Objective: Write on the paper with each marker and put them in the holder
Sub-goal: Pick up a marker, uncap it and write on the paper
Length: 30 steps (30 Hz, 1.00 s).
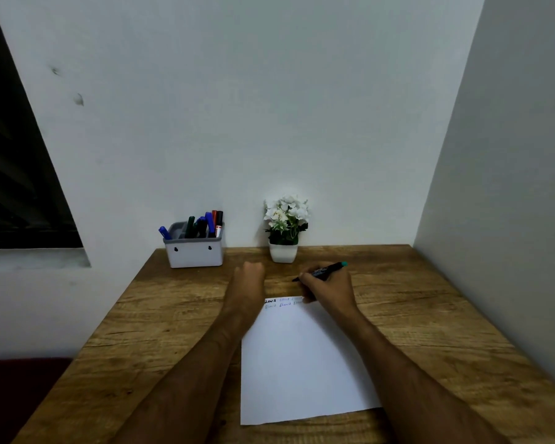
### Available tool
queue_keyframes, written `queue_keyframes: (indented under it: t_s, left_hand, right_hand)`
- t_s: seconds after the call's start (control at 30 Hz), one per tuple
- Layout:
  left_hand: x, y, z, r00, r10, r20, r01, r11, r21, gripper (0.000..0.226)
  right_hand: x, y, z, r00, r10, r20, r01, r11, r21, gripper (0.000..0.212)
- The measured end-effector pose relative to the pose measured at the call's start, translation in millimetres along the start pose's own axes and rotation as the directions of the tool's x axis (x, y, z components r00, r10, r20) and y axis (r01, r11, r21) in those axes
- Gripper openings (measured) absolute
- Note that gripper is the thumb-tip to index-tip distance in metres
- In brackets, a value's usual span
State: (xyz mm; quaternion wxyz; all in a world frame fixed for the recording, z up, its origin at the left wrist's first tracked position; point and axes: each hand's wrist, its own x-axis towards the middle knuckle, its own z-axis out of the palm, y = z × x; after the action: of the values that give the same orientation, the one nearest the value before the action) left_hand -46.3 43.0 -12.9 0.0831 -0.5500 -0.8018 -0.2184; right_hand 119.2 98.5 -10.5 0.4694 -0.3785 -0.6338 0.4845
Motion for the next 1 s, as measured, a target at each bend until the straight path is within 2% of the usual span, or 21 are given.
queue_keyframes:
  t_s: [0.1,0.17,0.2,0.23,0.27,0.33,0.37,0.4,0.43,0.6,0.73,0.87,1.0]
  left_hand:
    - [8,-2,-11,0.979,-0.150,-0.137,0.119,0.971,-0.208,0.017]
    - [12,0,-23,0.935,-0.326,-0.140,0.232,0.860,-0.455,0.004]
    - [15,-1,-27,0.907,-0.410,-0.094,0.293,0.777,-0.557,0.006]
    - [18,-1,-30,0.873,-0.487,-0.020,0.356,0.666,-0.655,0.008]
    - [20,-2,-33,0.824,-0.559,0.088,0.420,0.501,-0.757,0.010]
    - [19,-5,-37,0.720,-0.605,0.340,0.481,0.083,-0.873,0.017]
    - [16,-6,-37,0.694,-0.579,0.427,0.477,-0.074,-0.876,0.020]
    - [12,-6,-38,0.683,-0.556,0.474,0.465,-0.169,-0.869,0.022]
    - [9,-6,-38,0.677,-0.542,0.499,0.459,-0.219,-0.861,0.025]
    - [1,-8,-37,0.658,-0.522,0.543,0.426,-0.337,-0.839,0.035]
    - [-2,-5,-36,0.664,-0.509,0.548,0.429,-0.342,-0.836,0.036]
    - [-4,-5,-36,0.661,-0.507,0.553,0.424,-0.356,-0.833,0.035]
    - [-5,-1,-38,0.709,-0.458,0.537,0.414,-0.346,-0.842,0.030]
  right_hand:
    - [0,-2,4,0.999,-0.034,0.008,0.034,0.999,0.023,0.016]
    - [-3,-6,8,0.997,-0.069,0.027,0.067,0.995,0.079,0.008]
    - [-5,-8,11,0.996,-0.079,0.029,0.075,0.991,0.111,0.006]
    - [-7,-11,13,0.996,-0.087,0.028,0.082,0.987,0.137,0.006]
    - [-8,-13,16,0.995,-0.096,0.030,0.090,0.984,0.156,0.008]
    - [-11,-18,23,0.991,-0.125,0.050,0.114,0.977,0.183,0.012]
    - [-12,-20,26,0.988,-0.144,0.061,0.131,0.974,0.186,0.013]
    - [-12,-21,29,0.985,-0.161,0.067,0.147,0.972,0.182,0.014]
    - [-13,-21,30,0.983,-0.173,0.067,0.159,0.972,0.175,0.015]
    - [-16,-22,37,0.977,-0.206,0.061,0.194,0.968,0.161,0.019]
    - [-16,-24,38,0.973,-0.224,0.054,0.214,0.966,0.148,0.022]
    - [-14,-24,38,0.962,-0.248,0.116,0.236,0.965,0.112,0.018]
    - [-16,-20,40,0.964,-0.234,0.127,0.223,0.970,0.094,0.016]
